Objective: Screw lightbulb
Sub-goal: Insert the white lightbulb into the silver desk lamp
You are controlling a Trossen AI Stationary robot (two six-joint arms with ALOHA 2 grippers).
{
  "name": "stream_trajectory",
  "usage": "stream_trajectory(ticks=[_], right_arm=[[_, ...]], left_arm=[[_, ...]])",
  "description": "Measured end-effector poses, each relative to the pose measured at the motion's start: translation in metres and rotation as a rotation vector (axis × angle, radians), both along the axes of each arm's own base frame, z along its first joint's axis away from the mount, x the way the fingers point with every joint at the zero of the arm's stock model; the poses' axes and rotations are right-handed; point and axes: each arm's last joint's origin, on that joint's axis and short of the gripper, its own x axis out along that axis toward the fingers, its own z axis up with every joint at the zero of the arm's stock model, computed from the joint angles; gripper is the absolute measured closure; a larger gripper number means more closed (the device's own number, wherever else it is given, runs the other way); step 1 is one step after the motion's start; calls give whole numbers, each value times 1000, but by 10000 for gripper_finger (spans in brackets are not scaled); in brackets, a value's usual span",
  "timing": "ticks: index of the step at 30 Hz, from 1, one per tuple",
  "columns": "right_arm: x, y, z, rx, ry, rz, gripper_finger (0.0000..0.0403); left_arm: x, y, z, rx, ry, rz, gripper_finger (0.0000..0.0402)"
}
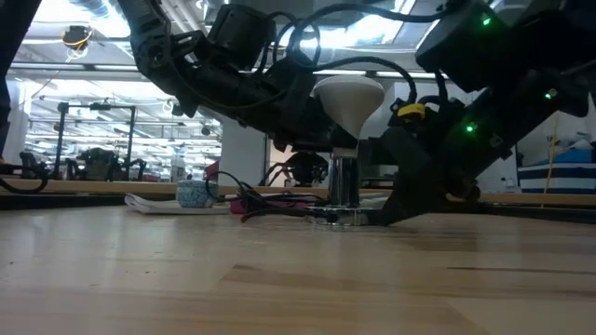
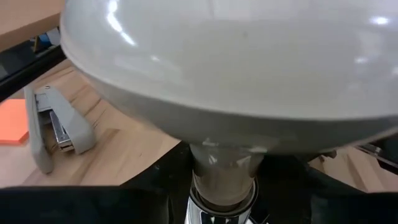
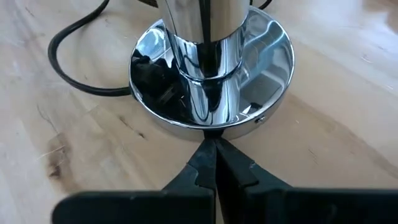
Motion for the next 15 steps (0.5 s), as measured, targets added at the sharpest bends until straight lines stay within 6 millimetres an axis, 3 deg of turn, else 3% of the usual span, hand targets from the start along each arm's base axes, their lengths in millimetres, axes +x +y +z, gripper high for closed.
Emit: stream_trajectory(ticks=[15], right_arm=[[5,-35,-1,-107,62,-55,402]], left_arm=[[0,-2,0,-18,0,-24,251]])
